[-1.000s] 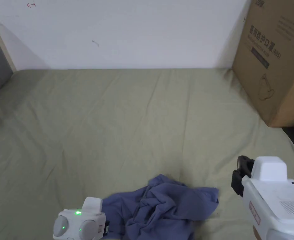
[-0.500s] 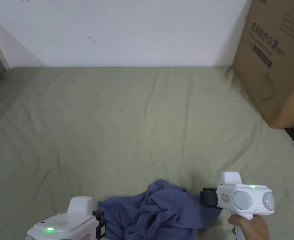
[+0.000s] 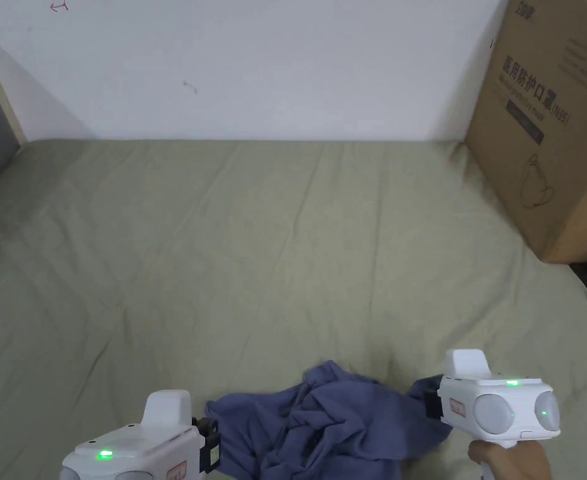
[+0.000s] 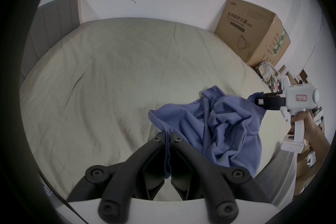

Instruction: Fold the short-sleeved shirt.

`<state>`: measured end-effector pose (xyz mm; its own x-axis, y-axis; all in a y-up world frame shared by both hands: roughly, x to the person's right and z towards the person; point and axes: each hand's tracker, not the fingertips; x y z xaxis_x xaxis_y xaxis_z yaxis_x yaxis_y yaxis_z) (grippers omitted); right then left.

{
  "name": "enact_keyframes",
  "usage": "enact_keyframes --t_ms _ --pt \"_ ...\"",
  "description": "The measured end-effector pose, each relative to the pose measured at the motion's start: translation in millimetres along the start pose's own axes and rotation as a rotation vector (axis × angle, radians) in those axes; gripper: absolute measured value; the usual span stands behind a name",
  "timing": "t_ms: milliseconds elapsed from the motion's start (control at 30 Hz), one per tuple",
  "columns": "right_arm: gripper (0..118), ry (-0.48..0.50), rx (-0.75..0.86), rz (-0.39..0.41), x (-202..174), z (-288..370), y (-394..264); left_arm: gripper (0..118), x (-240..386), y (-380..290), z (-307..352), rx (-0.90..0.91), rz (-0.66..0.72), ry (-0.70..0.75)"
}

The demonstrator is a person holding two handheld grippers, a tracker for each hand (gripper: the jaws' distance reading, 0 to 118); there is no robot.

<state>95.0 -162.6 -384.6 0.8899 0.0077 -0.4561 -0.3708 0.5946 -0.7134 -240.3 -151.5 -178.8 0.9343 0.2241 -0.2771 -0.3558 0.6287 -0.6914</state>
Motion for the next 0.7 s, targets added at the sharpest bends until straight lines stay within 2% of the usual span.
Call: enact_keyframes --t_ms 100,300,533,700 --pt "4 0.028 0.084 0.006 14 35 13 2 -4 10 11 0.056 0.072 -0.037" --pt "4 -0.01 0.271 0.004 38 114 56 2 -18 60 44 0.19 0.137 -0.056" --pt "4 -0.073 0.408 0.01 71 168 130 2 -53 170 99 0.376 0.178 -0.015" --pt "4 -0.068 0.479 -0.044 91 185 187 2 -67 258 137 0.464 0.19 0.026"
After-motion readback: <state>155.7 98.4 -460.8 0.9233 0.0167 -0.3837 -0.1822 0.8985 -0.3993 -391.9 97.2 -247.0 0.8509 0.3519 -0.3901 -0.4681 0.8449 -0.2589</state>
